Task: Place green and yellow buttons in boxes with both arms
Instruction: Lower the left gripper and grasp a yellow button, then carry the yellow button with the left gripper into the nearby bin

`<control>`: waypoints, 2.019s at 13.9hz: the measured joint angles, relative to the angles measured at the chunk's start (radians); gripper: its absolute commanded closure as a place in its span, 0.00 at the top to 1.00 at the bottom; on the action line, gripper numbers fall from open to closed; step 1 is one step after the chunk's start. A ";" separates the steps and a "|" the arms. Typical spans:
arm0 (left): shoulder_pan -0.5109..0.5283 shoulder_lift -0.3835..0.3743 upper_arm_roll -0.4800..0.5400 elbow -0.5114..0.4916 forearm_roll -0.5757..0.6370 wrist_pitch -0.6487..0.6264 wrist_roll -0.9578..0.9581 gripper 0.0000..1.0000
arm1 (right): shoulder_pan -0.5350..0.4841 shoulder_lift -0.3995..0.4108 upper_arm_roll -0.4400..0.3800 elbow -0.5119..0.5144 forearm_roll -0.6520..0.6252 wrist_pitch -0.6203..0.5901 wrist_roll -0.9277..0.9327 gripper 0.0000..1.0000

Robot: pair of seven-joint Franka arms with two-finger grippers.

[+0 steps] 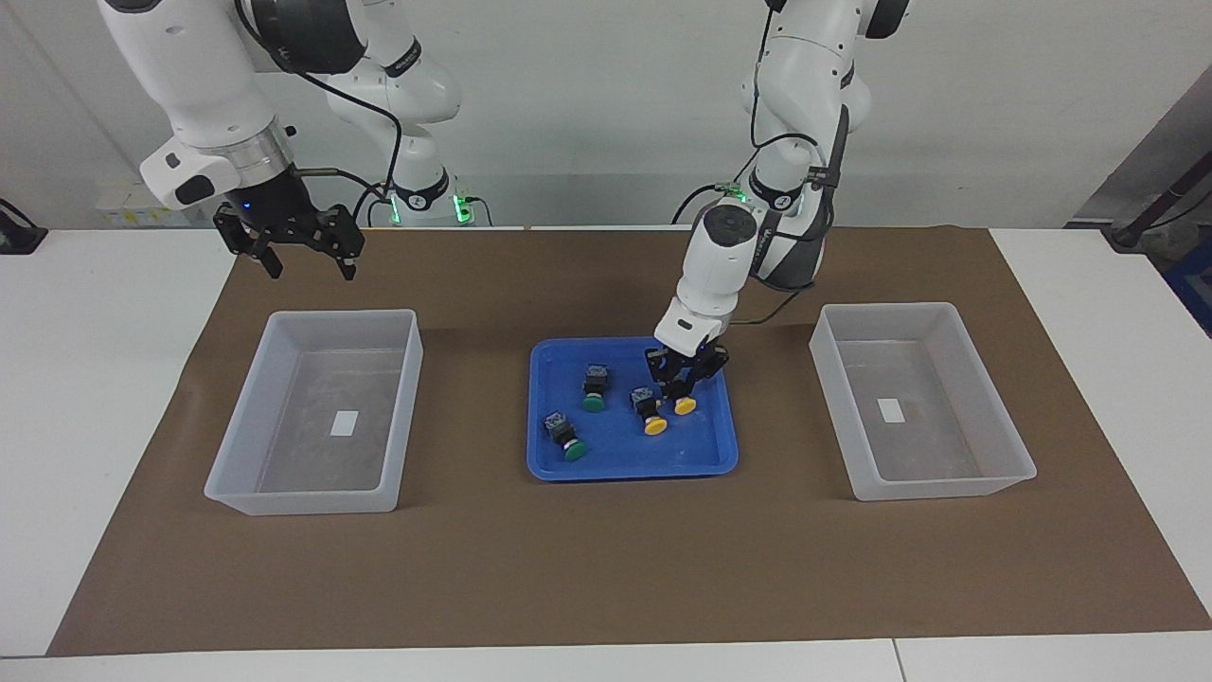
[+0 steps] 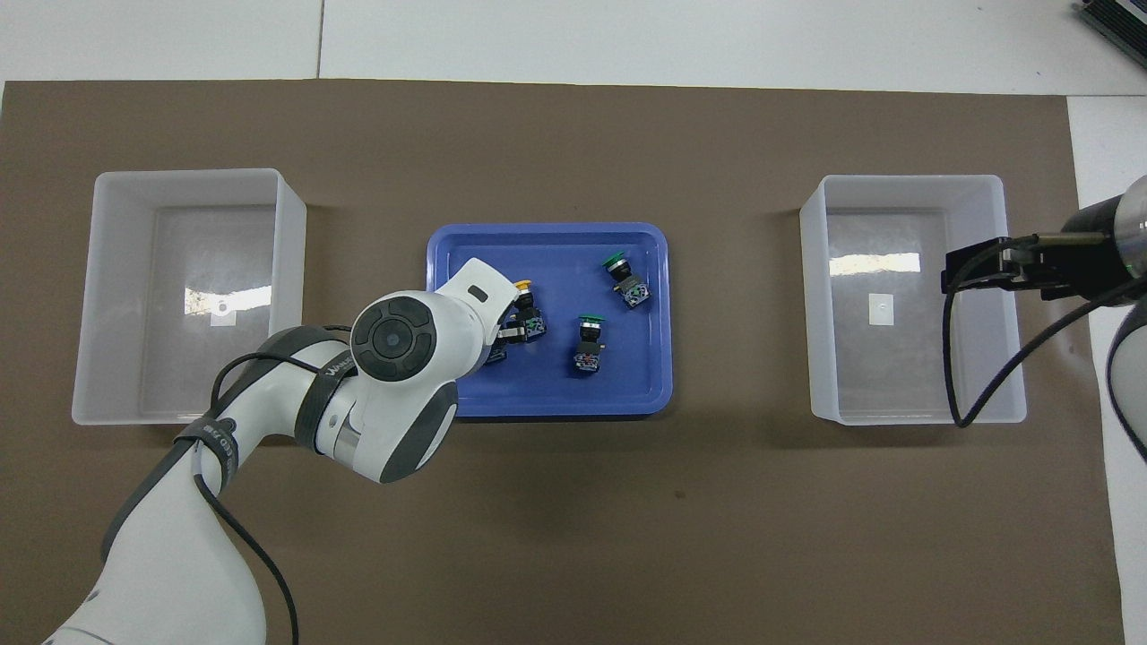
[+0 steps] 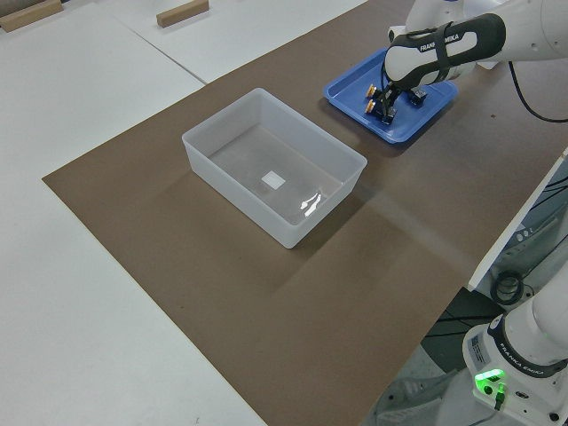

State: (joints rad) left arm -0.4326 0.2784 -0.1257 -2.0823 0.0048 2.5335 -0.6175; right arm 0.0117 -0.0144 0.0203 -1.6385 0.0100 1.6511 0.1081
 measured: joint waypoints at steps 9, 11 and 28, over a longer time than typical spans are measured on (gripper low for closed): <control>-0.002 -0.006 0.006 0.117 0.000 -0.131 -0.001 0.00 | 0.000 0.000 0.000 0.000 0.000 0.000 0.000 1.00; -0.002 -0.012 0.014 0.182 0.000 -0.207 -0.001 0.00 | 0.000 0.000 0.000 0.000 0.000 0.000 0.000 1.00; 0.384 -0.052 0.040 0.401 0.002 -0.586 0.571 0.00 | 0.000 0.000 0.000 0.000 0.000 0.000 0.000 1.00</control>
State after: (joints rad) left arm -0.0487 0.2261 -0.0856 -1.6816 0.0068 1.9474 -0.0465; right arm 0.0117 -0.0144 0.0203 -1.6385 0.0100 1.6511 0.1081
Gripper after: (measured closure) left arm 0.595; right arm 0.000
